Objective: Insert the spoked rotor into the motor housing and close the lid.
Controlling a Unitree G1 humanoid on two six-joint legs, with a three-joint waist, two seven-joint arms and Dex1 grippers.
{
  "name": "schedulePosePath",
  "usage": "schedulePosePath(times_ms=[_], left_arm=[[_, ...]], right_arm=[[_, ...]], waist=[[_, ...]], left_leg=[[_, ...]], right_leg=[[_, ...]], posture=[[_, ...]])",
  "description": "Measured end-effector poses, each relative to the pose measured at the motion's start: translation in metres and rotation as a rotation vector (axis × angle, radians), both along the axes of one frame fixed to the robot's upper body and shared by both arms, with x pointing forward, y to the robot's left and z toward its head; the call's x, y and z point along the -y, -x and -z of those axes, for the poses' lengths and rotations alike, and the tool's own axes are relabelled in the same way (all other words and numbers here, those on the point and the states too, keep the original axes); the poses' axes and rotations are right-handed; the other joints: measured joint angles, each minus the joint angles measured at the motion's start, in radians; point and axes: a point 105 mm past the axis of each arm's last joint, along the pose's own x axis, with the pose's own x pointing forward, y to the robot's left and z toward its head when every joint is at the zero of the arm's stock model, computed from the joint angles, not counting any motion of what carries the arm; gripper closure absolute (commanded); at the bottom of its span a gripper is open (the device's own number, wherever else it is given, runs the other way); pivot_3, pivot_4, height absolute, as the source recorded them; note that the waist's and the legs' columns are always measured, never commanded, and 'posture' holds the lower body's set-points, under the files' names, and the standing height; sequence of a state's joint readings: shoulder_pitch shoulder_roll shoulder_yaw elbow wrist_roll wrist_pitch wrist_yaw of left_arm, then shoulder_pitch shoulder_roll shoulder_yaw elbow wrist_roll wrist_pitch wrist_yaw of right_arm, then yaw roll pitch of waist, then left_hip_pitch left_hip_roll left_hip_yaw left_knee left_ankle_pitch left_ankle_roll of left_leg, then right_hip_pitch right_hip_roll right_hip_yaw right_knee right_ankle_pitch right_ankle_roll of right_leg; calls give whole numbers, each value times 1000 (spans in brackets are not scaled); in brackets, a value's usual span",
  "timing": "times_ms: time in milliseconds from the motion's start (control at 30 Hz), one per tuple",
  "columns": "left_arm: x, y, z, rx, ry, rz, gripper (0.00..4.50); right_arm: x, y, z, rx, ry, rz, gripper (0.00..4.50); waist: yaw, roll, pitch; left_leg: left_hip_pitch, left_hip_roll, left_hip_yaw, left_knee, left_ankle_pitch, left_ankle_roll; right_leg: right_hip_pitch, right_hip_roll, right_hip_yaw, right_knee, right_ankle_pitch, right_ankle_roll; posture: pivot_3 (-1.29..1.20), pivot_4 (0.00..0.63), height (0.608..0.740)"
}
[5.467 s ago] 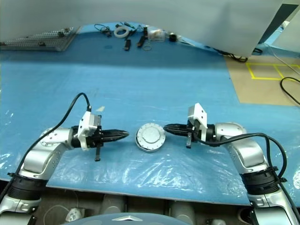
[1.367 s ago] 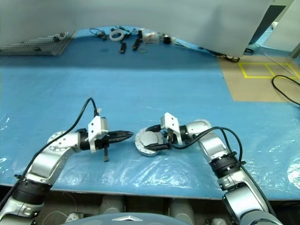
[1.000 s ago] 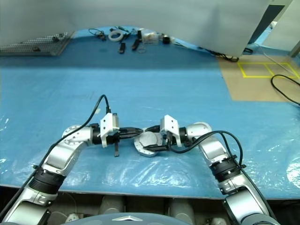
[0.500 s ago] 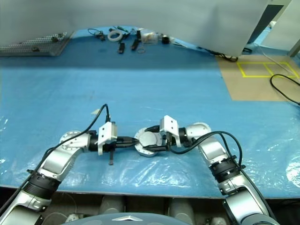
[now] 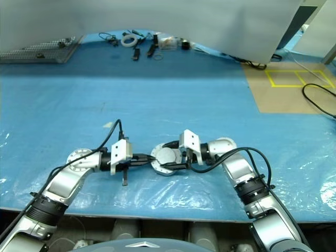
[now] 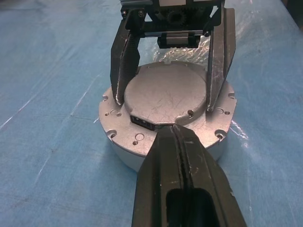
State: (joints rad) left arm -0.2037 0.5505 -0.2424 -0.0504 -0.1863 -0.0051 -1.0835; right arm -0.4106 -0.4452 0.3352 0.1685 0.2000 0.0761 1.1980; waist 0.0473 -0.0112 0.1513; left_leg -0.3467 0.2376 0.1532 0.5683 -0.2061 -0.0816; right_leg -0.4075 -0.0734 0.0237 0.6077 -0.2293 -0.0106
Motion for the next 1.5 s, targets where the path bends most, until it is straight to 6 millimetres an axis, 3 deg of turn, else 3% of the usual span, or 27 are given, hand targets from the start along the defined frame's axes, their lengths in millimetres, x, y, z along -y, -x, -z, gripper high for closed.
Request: schedulePosePath(times_ms=[300, 433, 867, 1100, 1233, 1333, 1433, 1500], left_arm=[[1, -3, -3, 16, -23, 17, 4500], [2, -6, -4, 25, -31, 22, 4500], [2, -8, -3, 31, -33, 27, 4500], [3, -8, -4, 28, -34, 28, 4500], [4, -8, -4, 22, -36, 28, 4500], [5, -7, -5, 20, -36, 30, 4500], [5, -5, -3, 18, -35, 30, 4500], [5, -3, -3, 18, -34, 31, 4500]], right_arm=[[1, 0, -2, -17, -6, 9, 1555], [3, 4, -3, -50, -22, 6, 338], [11, 5, -15, -13, 3, 37, 338], [18, -6, -45, 26, -96, 126, 338], [33, -9, -56, -92, -149, 210, 338], [54, -8, -63, -295, -219, 318, 338], [77, -5, -58, -524, -265, 445, 338], [89, -2, -43, -651, -265, 534, 338]], waist=[[3, 0, 0], [6, 0, 0], [8, 1, 1], [9, 1, 1], [13, 1, 1], [20, 1, 1], [23, 1, 1], [23, 1, 1]], left_leg=[[0, 0, 0, -2, -1, 1], [0, 0, 0, -2, 0, 1], [-4, 0, 0, -5, 1, -2], [-5, -1, 1, -5, 1, -2], [-5, -1, 1, -6, 1, -2], [-5, -1, 1, -6, 1, -2], [-5, -1, 1, -7, 1, -2], [-5, -1, 1, -7, 1, -2]], right_leg=[[0, 0, 0, -1, 0, 0], [-1, 0, 0, -2, 0, 0], [-6, 0, -1, -2, 0, 0], [-8, 0, 0, -2, 0, 0], [-8, 0, 0, -2, 0, 1], [-8, 0, 0, -2, 0, 1], [-8, 1, 0, -2, 0, 0], [-8, 1, 0, -2, 0, 0]], posture=[[0, 150, 740], [0, 150, 740], [0, 150, 740], [0, 150, 740], [0, 150, 740], [0, 150, 740], [0, 150, 740], [0, 150, 740]])
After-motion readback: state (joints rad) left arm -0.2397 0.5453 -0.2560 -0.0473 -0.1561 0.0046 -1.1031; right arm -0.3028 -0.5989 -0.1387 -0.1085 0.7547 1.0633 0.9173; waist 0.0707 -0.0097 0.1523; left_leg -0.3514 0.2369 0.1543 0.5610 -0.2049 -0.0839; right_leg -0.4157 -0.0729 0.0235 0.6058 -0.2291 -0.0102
